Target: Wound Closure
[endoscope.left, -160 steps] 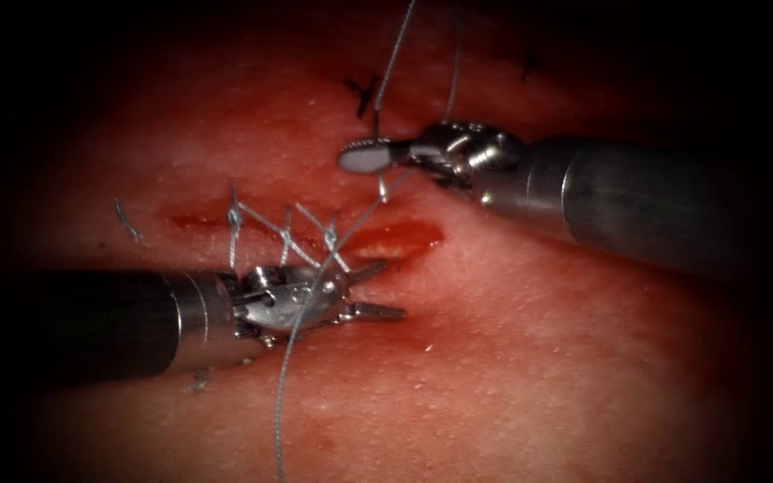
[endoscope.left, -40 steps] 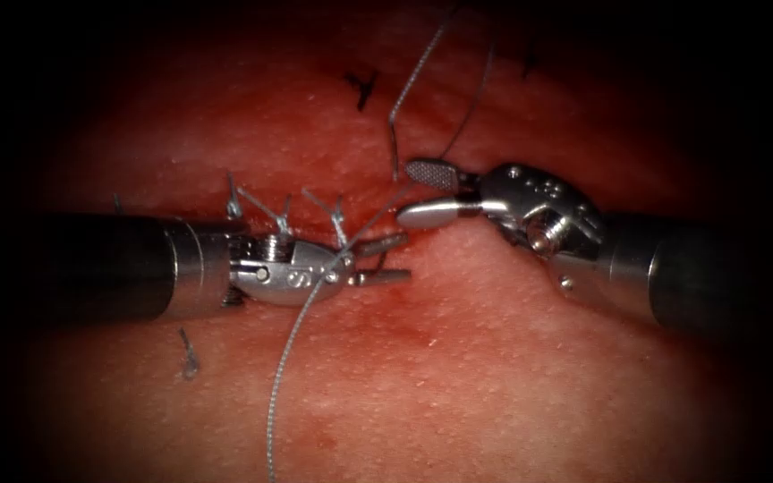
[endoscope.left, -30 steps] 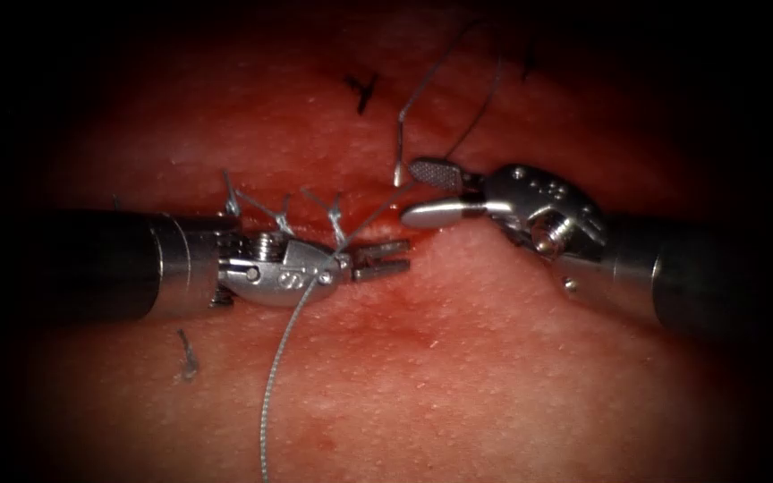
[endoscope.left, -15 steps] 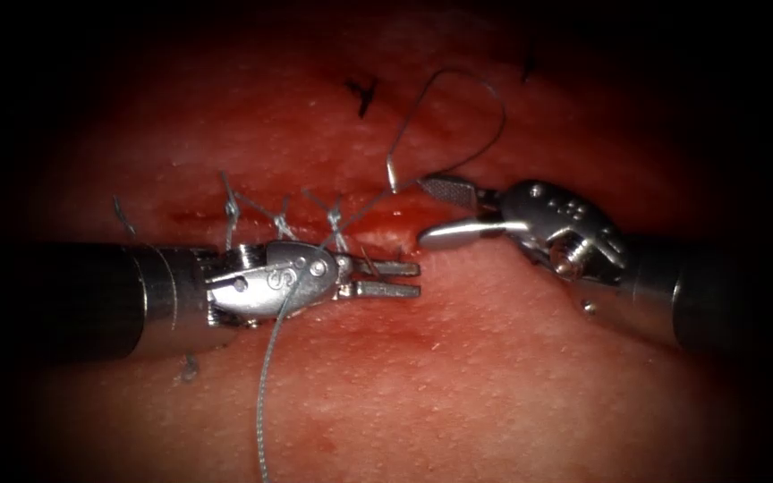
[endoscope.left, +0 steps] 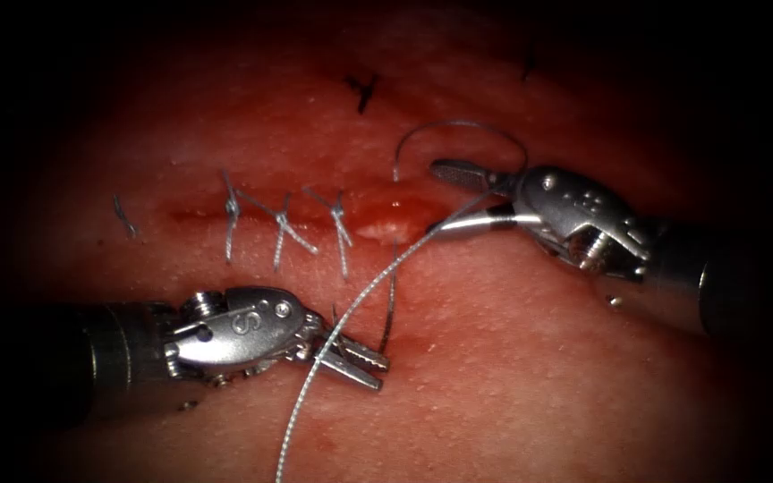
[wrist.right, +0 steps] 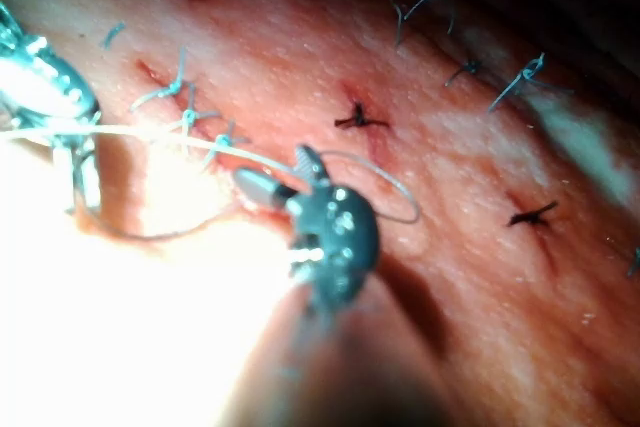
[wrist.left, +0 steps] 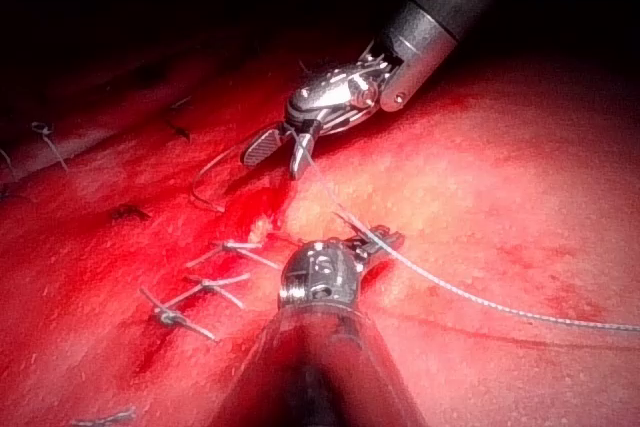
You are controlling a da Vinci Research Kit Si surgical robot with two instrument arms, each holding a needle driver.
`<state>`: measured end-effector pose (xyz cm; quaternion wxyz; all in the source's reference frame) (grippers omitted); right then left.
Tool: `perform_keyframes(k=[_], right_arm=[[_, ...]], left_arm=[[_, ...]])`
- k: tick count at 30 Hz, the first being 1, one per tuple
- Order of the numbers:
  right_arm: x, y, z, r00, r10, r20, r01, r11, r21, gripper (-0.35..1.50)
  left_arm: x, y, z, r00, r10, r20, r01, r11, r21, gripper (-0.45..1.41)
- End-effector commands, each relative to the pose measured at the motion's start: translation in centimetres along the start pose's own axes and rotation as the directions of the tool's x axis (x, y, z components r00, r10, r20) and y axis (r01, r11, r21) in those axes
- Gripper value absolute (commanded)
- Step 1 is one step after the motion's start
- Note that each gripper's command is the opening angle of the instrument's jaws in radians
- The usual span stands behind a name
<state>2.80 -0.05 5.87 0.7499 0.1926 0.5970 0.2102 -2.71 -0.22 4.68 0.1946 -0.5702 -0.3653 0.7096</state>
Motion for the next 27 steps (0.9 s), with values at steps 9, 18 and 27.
perform_keyframes(k=[9, 18, 27], right_arm=[[-0.05, -0.17, -0.27, 0.995, -0.021, -0.097, 0.027, 0.998, 0.061, 0.89], [-0.32, -0.64, -0.80, 0.997, -0.041, 0.072, 0.024, 0.976, 0.215, 0.86], [-0.28, -0.72, -1.29, 0.924, -0.095, 0.371, 0.045, 0.989, 0.140, 1.30]], left_arm=[[0.32, -0.19, -0.18, 0.955, 0.139, 0.261, -0.233, 0.898, 0.374, -0.45], [0.48, -0.37, -0.15, 0.866, 0.259, 0.427, -0.463, 0.739, 0.489, -0.45], [0.60, -0.31, 0.01, 0.842, 0.331, 0.425, -0.523, 0.695, 0.494, -0.45]])
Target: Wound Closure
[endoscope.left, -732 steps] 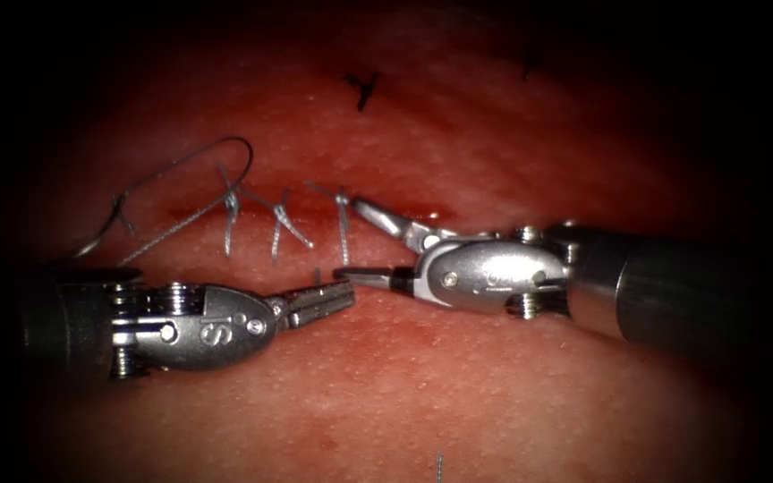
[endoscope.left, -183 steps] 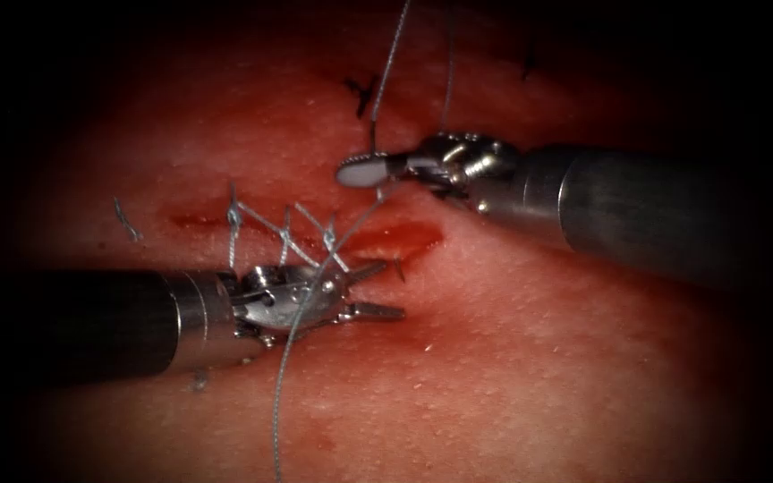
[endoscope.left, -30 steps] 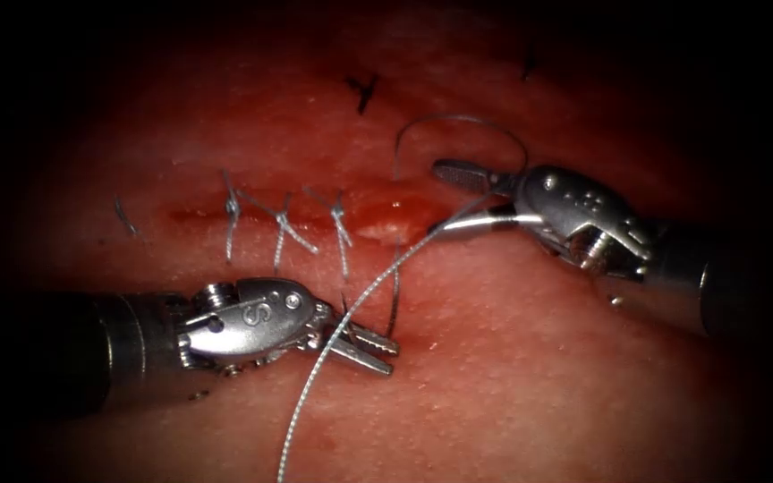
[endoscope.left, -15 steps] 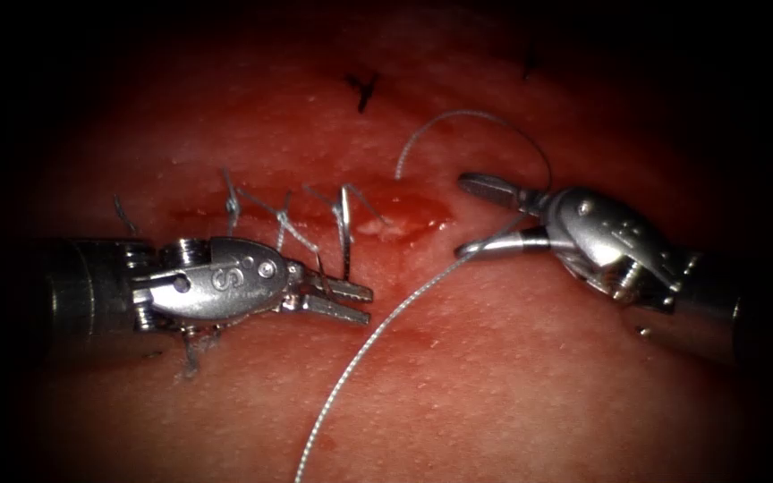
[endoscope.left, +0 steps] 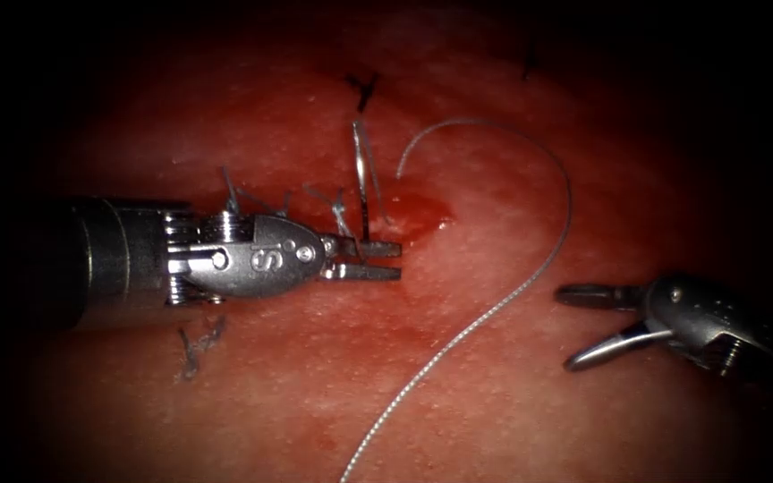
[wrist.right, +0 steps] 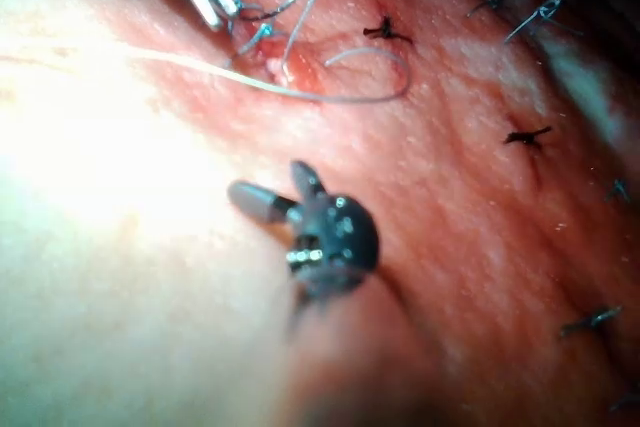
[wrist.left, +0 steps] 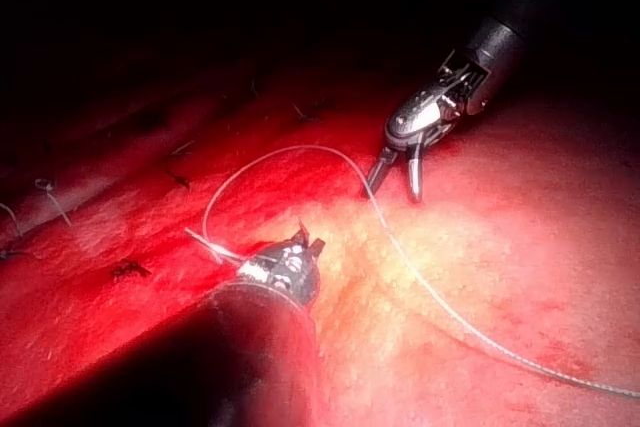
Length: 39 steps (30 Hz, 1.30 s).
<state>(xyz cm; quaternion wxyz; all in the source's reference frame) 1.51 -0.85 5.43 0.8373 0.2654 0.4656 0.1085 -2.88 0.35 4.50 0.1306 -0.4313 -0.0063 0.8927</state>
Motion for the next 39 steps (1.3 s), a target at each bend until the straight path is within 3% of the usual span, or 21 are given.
perform_keyframes(k=[1, 5, 7, 11, 14, 17, 19, 30, 32, 35, 36, 37, 39], right_arm=[[0.07, 0.09, -0.04, 0.998, -0.030, 0.055, 0.033, 0.999, -0.037, 1.31], [0.19, 0.17, -0.29, 0.982, -0.064, 0.176, 0.095, 0.981, -0.171, 1.31], [0.29, 0.25, -0.42, 0.978, -0.066, 0.198, 0.111, 0.968, -0.224, 1.31], [0.56, 0.41, -0.68, 0.999, -0.037, -0.013, 0.032, 0.952, -0.306, 1.26], [0.80, 0.48, -0.76, 0.989, -0.010, -0.149, -0.040, 0.943, -0.329, 1.30], [1.13, 0.52, -0.81, 0.940, 0.155, -0.304, -0.253, 0.915, -0.315, 1.31], [1.31, 0.54, -0.80, 0.899, 0.262, -0.351, -0.371, 0.882, -0.292, 1.23], [2.32, 0.76, -0.38, 0.811, 0.393, -0.434, -0.498, 0.852, -0.161, 0.99], [2.41, 0.79, -0.24, 0.807, 0.416, -0.419, -0.513, 0.846, -0.147, 0.78], [2.49, 0.83, 0.03, 0.796, 0.466, -0.385, -0.542, 0.833, -0.113, 0.64], [2.49, 0.84, 0.11, 0.797, 0.478, -0.370, -0.547, 0.831, -0.103, 0.44], [2.48, 0.84, 0.22, 0.797, 0.495, -0.347, -0.554, 0.827, -0.092, 0.36], [2.44, 0.85, 0.38, 0.791, 0.517, -0.327, -0.569, 0.818, -0.085, 0.32]], left_arm=[[0.06, -0.03, 0.05, 1.000, 0.005, -0.011, -0.005, 1.000, 0.002, -0.45], [0.16, -0.02, -0.02, 0.999, 0.021, -0.027, -0.021, 1.000, 0.015, -0.45], [0.22, 0.00, -0.04, 0.999, 0.029, -0.034, -0.028, 0.999, 0.026, -0.45], [0.37, 0.02, -0.05, 0.996, 0.069, -0.061, -0.066, 0.997, 0.046, -0.45], [0.48, 0.02, -0.04, 0.990, 0.127, -0.067, -0.122, 0.990, 0.069, -0.45], [0.53, -0.02, 0.02, 0.980, 0.187, -0.071, -0.179, 0.979, 0.100, -0.45], [0.50, -0.03, 0.07, 0.978, 0.198, -0.073, -0.189, 0.975, 0.116, -0.45], [0.02, -0.03, 0.36, 0.973, 0.228, -0.028, -0.223, 0.965, 0.135, -0.45], [0.00, -0.01, 0.37, 0.973, 0.230, -0.023, -0.225, 0.965, 0.136, -0.45], [0.00, 0.00, 0.34, 0.974, 0.227, -0.020, -0.223, 0.965, 0.136, -0.45], [0.01, 0.00, 0.33, 0.974, 0.225, -0.019, -0.221, 0.966, 0.137, -0.45], [0.03, -0.01, 0.32, 0.975, 0.223, -0.017, -0.219, 0.966, 0.137, -0.45], [0.05, -0.01, 0.30, 0.974, 0.226, -0.015, -0.222, 0.966, 0.137, -0.45]])
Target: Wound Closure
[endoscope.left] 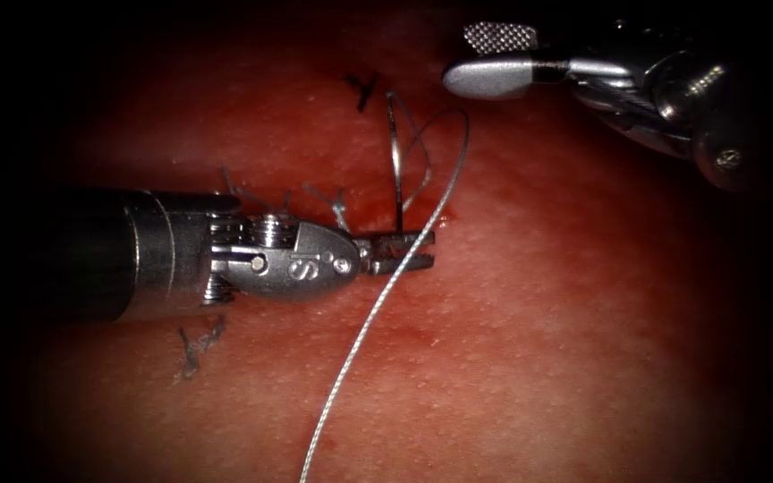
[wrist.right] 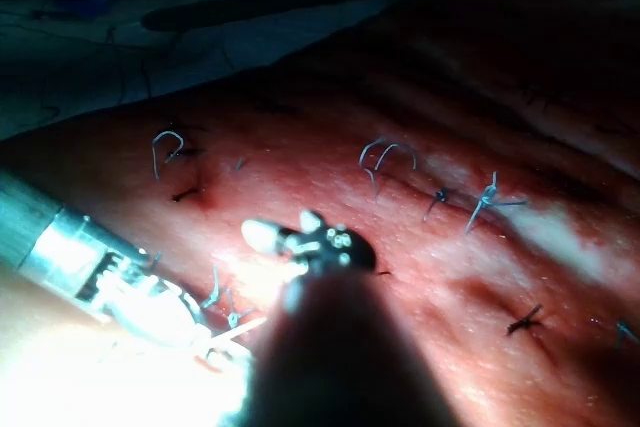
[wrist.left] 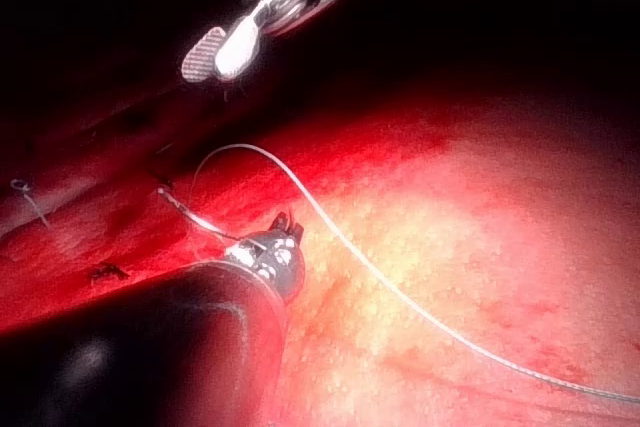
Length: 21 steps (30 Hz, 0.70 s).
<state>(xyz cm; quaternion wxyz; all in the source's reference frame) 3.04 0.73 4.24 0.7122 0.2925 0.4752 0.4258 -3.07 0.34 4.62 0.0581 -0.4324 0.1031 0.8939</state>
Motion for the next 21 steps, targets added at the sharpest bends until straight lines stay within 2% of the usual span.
perform_keyframes(k=[1, 5, 7, 14, 19, 21], right_arm=[[-0.02, 0.04, 0.26, 1.000, 0.009, 0.016, -0.009, 1.000, -0.004, 0.30], [-0.26, 0.17, 0.46, 0.997, 0.038, 0.070, -0.037, 0.999, -0.019, 0.36], [-0.39, 0.25, 0.50, 0.994, 0.052, 0.093, -0.050, 0.998, -0.024, 0.47], [-0.76, 0.50, 0.47, 0.984, 0.116, 0.136, -0.113, 0.993, -0.028, 0.59], [-0.84, 0.57, 0.43, 0.980, 0.146, 0.137, -0.144, 0.989, -0.026, 0.64], [-0.84, 0.57, 0.45, 0.977, 0.175, 0.126, -0.172, 0.985, -0.028, 0.76]], left_arm=[[0.03, -0.04, 0.07, 1.000, 0.000, -0.001, 0.000, 1.000, 0.002, -0.45], [0.04, -0.05, 0.05, 1.000, 0.009, 0.002, -0.009, 1.000, 0.002, -0.45], [0.03, -0.05, 0.04, 1.000, 0.009, 0.003, -0.009, 1.000, 0.002, -0.45], [0.03, -0.06, 0.05, 1.000, 0.025, 0.004, -0.025, 1.000, 0.003, -0.45], [0.03, -0.06, 0.04, 0.998, 0.058, -0.006, -0.058, 0.998, 0.020, -0.45], [0.03, -0.06, 0.05, 0.997, 0.074, -0.011, -0.073, 0.997, 0.031, -0.45]])
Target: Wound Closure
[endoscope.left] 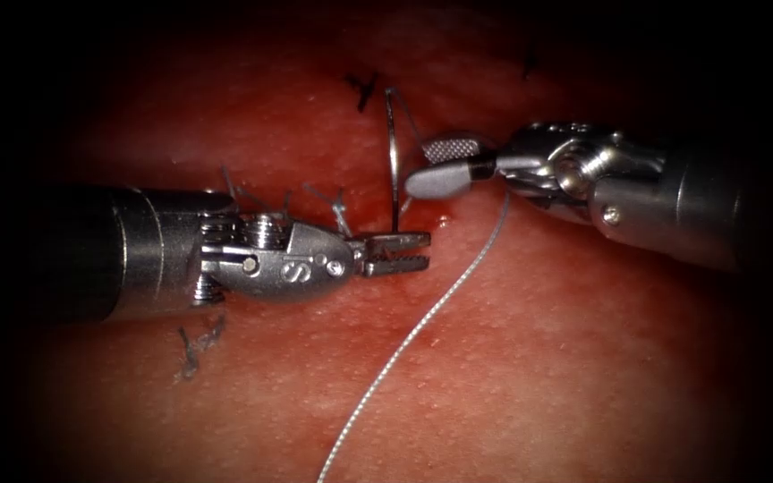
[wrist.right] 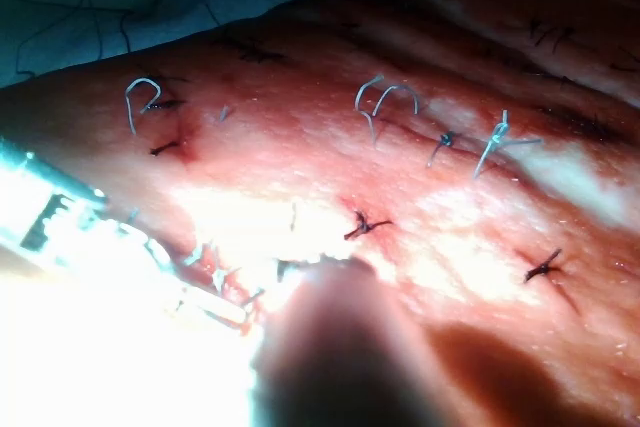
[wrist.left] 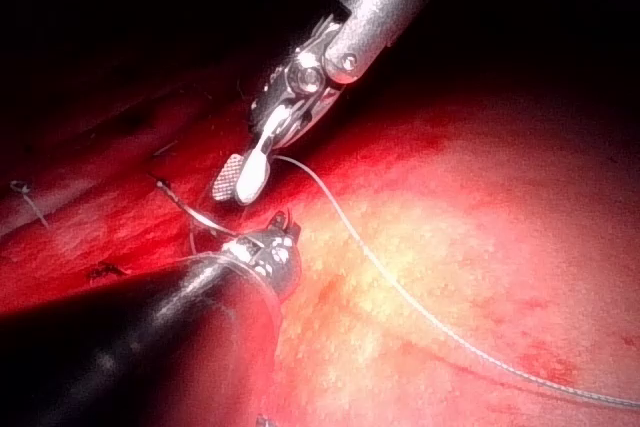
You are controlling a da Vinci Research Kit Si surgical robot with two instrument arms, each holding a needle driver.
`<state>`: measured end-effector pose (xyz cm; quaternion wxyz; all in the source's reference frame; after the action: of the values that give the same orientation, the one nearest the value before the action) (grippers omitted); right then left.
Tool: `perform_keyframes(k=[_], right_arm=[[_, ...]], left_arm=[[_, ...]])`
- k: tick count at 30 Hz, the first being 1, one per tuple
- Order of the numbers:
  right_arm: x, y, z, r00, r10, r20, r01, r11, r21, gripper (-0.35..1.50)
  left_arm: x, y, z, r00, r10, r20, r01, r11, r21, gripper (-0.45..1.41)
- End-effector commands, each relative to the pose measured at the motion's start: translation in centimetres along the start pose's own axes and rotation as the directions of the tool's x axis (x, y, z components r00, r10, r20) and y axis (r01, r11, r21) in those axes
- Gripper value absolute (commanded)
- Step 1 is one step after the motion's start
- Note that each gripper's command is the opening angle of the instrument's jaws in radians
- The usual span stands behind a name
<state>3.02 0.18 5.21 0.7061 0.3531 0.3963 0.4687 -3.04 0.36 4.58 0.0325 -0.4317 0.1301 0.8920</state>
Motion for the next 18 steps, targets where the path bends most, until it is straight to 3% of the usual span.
perform_keyframes(k=[1, 8, 18], right_arm=[[0.09, 0.00, 0.10, 1.000, 0.010, -0.007, -0.010, 1.000, 0.008, 0.77], [0.15, 0.01, 0.18, 0.996, 0.085, -0.036, -0.084, 0.995, 0.051, 0.79], [0.13, 0.30, 0.30, 0.987, 0.149, -0.051, -0.145, 0.987, 0.075, 0.93]], left_arm=[[0.01, -0.03, 0.10, 1.000, 0.014, -0.006, -0.014, 1.000, 0.016, -0.45], [0.00, -0.03, 0.08, 0.999, 0.029, -0.027, -0.028, 0.999, 0.035, -0.45], [0.02, -0.01, 0.06, 0.998, 0.051, -0.039, -0.049, 0.998, 0.039, -0.45]])
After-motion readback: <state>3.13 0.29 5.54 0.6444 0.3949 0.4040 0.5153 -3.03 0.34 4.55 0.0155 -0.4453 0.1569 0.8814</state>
